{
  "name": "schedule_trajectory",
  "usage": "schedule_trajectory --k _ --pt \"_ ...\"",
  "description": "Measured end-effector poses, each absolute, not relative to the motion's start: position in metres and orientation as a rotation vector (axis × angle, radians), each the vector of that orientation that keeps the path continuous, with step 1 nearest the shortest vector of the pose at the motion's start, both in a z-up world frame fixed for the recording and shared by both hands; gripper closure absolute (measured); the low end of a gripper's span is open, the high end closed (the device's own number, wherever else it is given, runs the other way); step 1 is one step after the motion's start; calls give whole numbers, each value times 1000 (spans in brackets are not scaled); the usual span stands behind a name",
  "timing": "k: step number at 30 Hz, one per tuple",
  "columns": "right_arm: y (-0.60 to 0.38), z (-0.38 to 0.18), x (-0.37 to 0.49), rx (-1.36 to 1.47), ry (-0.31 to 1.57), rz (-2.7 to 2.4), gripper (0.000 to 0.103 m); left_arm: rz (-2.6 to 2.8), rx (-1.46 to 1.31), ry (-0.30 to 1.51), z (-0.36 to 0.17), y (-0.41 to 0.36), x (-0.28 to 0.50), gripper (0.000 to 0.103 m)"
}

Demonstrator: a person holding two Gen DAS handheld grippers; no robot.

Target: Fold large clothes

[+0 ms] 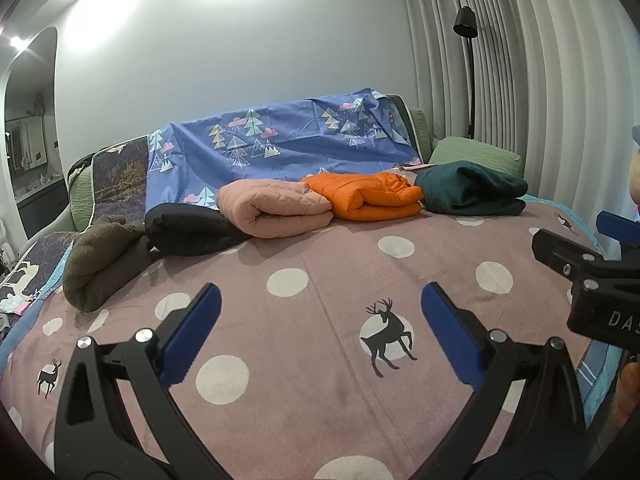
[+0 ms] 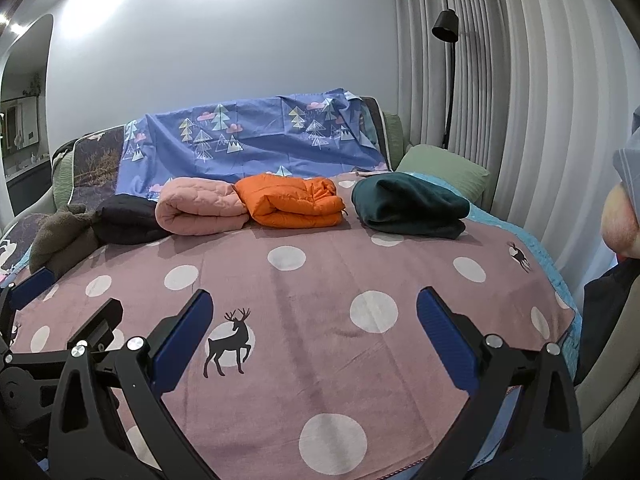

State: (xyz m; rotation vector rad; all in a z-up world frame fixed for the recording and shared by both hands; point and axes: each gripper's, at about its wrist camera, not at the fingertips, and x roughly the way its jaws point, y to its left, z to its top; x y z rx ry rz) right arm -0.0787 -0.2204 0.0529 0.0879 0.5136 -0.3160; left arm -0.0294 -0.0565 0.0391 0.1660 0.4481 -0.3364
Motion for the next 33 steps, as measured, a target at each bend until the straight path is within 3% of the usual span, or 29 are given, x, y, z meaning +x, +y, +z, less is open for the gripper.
schedule_trajectory --k 33 --pt "-226 45 -74 102 551 -324 1 -328 167 516 34 -68 -24 2"
